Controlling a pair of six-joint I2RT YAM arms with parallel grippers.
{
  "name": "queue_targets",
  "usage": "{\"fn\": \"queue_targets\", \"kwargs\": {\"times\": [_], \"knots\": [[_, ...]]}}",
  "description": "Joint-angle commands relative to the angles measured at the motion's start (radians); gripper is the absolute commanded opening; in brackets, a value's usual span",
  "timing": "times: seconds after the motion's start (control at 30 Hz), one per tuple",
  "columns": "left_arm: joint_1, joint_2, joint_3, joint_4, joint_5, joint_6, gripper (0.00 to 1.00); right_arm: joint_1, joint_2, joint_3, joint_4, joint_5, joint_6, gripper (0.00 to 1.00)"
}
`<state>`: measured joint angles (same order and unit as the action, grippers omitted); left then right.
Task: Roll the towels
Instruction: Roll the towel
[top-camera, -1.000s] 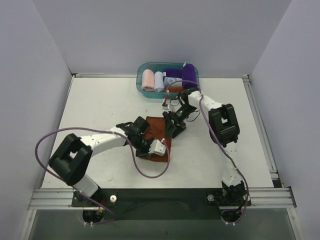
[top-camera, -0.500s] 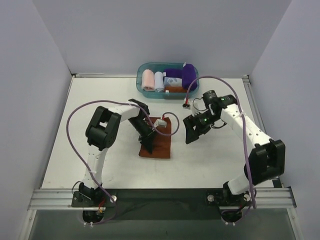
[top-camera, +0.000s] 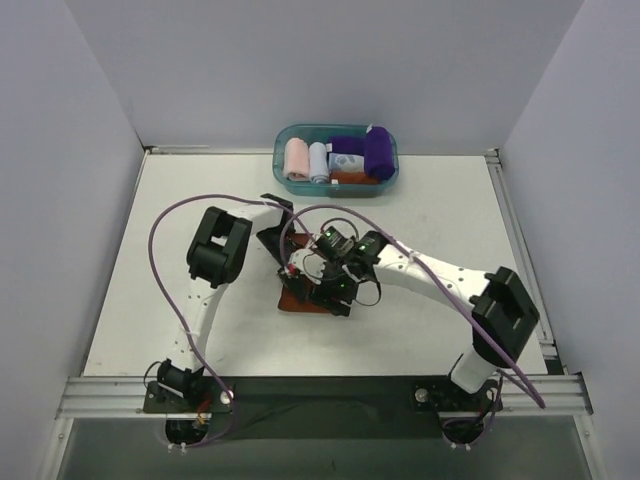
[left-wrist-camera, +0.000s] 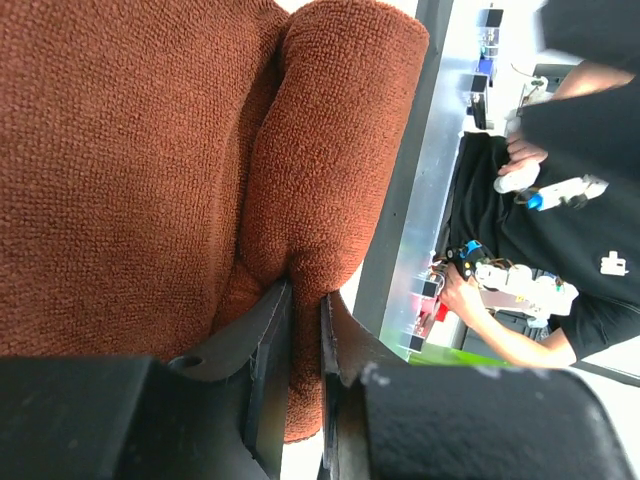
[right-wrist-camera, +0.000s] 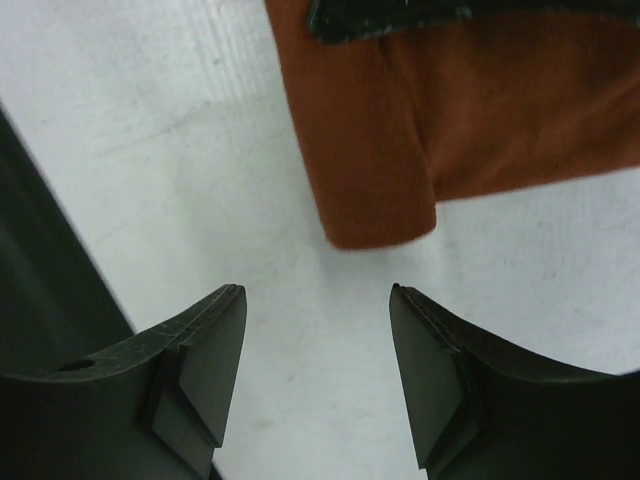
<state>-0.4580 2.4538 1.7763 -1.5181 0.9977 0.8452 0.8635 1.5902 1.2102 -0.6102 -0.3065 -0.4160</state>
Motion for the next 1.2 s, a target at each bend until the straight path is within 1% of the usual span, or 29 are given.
{"fn": "queue_targets", "kwargs": {"times": [0.0, 0.03, 0.1, 0.17, 0.3, 0.37, 0.4, 0.43, 0.47, 0.5, 0.53, 0.57, 0.6, 0.63, 0.67, 0.7, 0.73, 0.8, 0.83, 0.9, 0.93, 1.0, 1.03, 1.1, 1.17], "knots": [[0.015, 0.062, 0.009, 0.108, -0.191, 0.072, 0.0, 0.074, 0.091, 0.014, 0.128, 0.207, -0.058, 0.61], [0.016, 0.06, 0.005, 0.11, -0.191, 0.074, 0.0, 0.106, 0.123, 0.049, 0.141, 0.24, -0.061, 0.61], [0.019, 0.056, -0.005, 0.117, -0.191, 0.077, 0.0, 0.13, 0.19, 0.074, 0.148, 0.303, -0.073, 0.61], [0.021, 0.045, -0.02, 0.13, -0.197, 0.078, 0.01, 0.159, 0.205, 0.055, 0.203, 0.346, -0.102, 0.62], [0.022, 0.045, -0.021, 0.13, -0.197, 0.083, 0.01, 0.183, 0.25, 0.025, 0.256, 0.35, -0.15, 0.6], [0.024, 0.047, -0.021, 0.128, -0.197, 0.083, 0.01, 0.186, 0.261, 0.006, 0.263, 0.331, -0.161, 0.54], [0.025, 0.047, -0.02, 0.128, -0.195, 0.083, 0.01, 0.186, 0.272, -0.012, 0.268, 0.32, -0.161, 0.49], [0.027, 0.047, -0.02, 0.128, -0.191, 0.083, 0.01, 0.184, 0.274, -0.02, 0.271, 0.284, -0.161, 0.36], [0.033, 0.047, -0.021, 0.128, -0.189, 0.081, 0.01, 0.183, 0.277, -0.027, 0.27, 0.264, -0.161, 0.29], [0.038, 0.042, -0.025, 0.13, -0.186, 0.081, 0.04, 0.18, 0.281, -0.043, 0.262, 0.245, -0.159, 0.23], [0.044, 0.027, -0.034, 0.139, -0.173, 0.083, 0.07, 0.175, 0.283, -0.047, 0.254, 0.198, -0.156, 0.12], [0.051, 0.008, -0.046, 0.15, -0.157, 0.084, 0.09, 0.17, 0.283, -0.054, 0.248, 0.169, -0.152, 0.05], [0.077, -0.04, -0.092, 0.186, -0.122, 0.083, 0.17, 0.148, 0.283, -0.055, 0.225, 0.129, -0.144, 0.0], [0.09, -0.07, -0.119, 0.215, -0.105, 0.06, 0.22, 0.132, 0.286, -0.055, 0.213, 0.054, -0.127, 0.0], [0.105, -0.102, -0.152, 0.245, -0.085, 0.054, 0.27, 0.118, 0.289, -0.049, 0.195, 0.011, -0.121, 0.0], [0.145, -0.134, -0.179, 0.265, -0.036, 0.051, 0.37, 0.1, 0.306, -0.043, 0.155, -0.023, -0.115, 0.0], [0.165, -0.194, -0.237, 0.301, -0.01, 0.043, 0.42, 0.076, 0.316, -0.022, 0.129, -0.054, -0.116, 0.0], [0.211, -0.269, -0.287, 0.34, 0.06, 0.025, 0.49, 0.052, 0.344, -0.003, 0.072, -0.133, -0.11, 0.0], [0.258, -0.291, -0.326, 0.346, 0.076, 0.023, 0.56, 0.034, 0.352, 0.014, 0.057, -0.16, -0.103, 0.0], [0.303, -0.358, -0.353, 0.364, 0.107, 0.015, 0.58, 0.019, 0.375, 0.032, 0.015, -0.238, -0.08, 0.0], [0.361, -0.383, -0.368, 0.372, 0.117, 0.008, 0.59, 0.002, 0.385, 0.047, 0.003, -0.259, -0.073, 0.0], [0.422, -0.456, -0.38, 0.374, 0.154, 0.006, 0.59, -0.015, 0.419, 0.069, -0.04, -0.324, -0.058, 0.0], [0.483, -0.479, -0.394, 0.375, 0.162, 0.008, 0.59, -0.023, 0.431, 0.083, -0.054, -0.344, -0.053, 0.0], [0.539, -0.559, -0.42, 0.374, 0.174, 0.017, 0.6, -0.049, 0.481, 0.129, -0.106, -0.412, -0.049, 0.0], [0.596, -0.616, -0.486, 0.363, 0.168, 0.078, 0.61, -0.07, 0.537, 0.182, -0.163, -0.457, -0.053, 0.0]]}}
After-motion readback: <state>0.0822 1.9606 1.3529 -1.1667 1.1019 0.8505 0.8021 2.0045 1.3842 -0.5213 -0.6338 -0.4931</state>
